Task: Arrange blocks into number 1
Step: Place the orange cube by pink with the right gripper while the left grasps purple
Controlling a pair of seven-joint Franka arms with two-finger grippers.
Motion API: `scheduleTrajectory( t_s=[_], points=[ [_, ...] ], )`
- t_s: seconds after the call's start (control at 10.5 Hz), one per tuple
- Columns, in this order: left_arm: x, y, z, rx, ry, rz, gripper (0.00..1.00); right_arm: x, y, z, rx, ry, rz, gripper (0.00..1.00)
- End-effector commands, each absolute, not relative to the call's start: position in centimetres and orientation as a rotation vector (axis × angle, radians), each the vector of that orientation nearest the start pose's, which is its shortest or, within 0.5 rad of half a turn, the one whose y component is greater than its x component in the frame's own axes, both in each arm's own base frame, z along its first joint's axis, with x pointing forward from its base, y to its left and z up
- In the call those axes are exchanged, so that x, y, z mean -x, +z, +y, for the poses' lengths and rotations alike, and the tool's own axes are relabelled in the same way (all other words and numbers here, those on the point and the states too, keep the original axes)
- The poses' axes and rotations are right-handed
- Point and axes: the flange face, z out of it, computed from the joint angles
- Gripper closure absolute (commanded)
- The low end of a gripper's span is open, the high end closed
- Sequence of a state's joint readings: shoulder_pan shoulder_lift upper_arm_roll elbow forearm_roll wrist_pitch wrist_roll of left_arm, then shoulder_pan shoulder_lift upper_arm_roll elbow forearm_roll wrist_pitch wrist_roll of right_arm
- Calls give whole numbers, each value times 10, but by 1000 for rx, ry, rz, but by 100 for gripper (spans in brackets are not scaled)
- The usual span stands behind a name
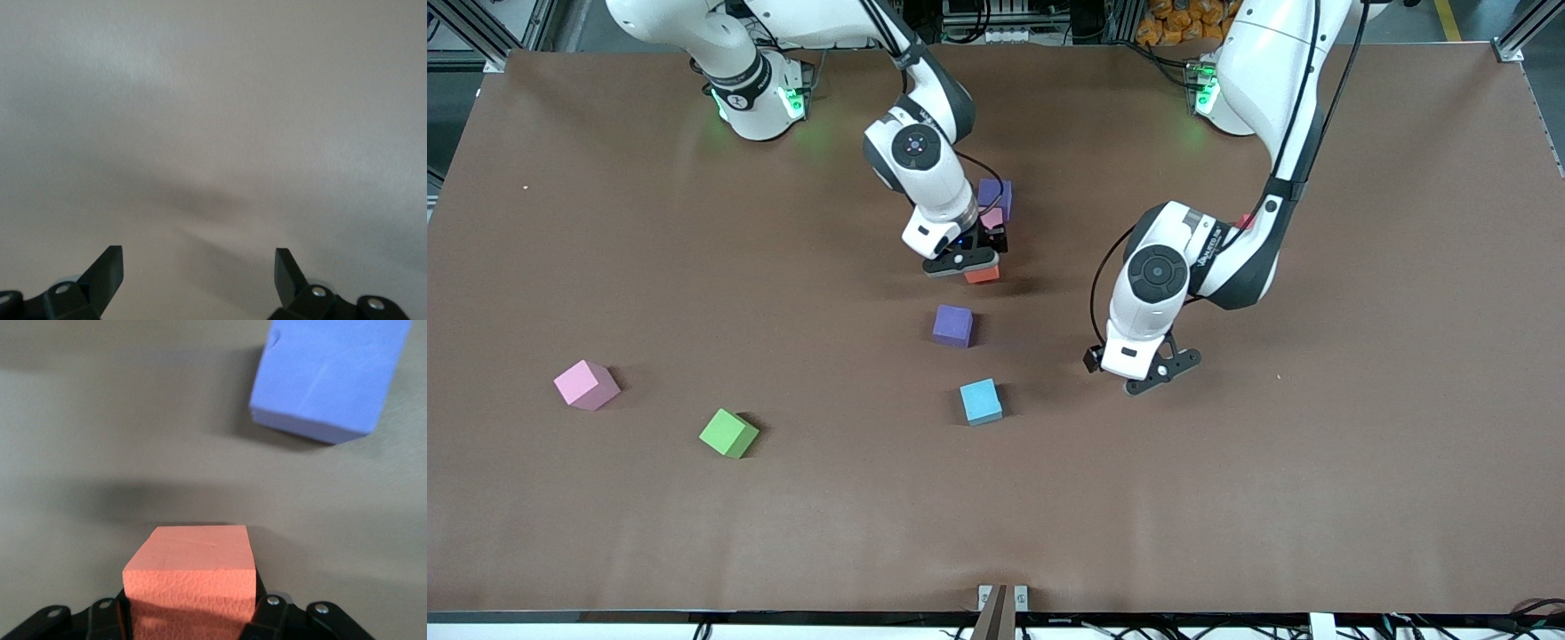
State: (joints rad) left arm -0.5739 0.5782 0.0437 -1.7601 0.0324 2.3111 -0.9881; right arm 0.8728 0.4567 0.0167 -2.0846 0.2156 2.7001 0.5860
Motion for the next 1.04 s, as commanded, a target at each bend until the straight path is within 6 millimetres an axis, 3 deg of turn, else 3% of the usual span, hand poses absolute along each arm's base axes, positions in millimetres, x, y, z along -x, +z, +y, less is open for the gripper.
scheduleTrajectory(
  t_s=[0.0, 0.19, 0.47, 0.57, 0.66, 0.76, 0.95],
  points=[
    [-548, 243, -349, 3019, 4, -640, 0, -372, 218, 479, 2948, -49, -159, 56],
    [-538, 239, -355, 3003, 45, -618, 0, -357, 212, 485, 2956, -33, -181, 55],
    [-543, 259, -358, 3026, 17, -627, 0, -347, 205, 481, 2974, -11, -191, 50],
    [-549, 269, -369, 3048, -14, -625, 0, -347, 205, 481, 2974, -11, -191, 34],
    [-551, 276, -378, 3064, -33, -617, 0, -348, 207, 480, 2972, -13, -180, 7],
    [-545, 280, -393, 3078, -47, -582, 0, -352, 210, 478, 2972, -11, -138, 0],
    [-531, 275, -429, 3098, -69, -449, 0, -361, 233, 474, 2962, -14, -101, 0]
  ],
)
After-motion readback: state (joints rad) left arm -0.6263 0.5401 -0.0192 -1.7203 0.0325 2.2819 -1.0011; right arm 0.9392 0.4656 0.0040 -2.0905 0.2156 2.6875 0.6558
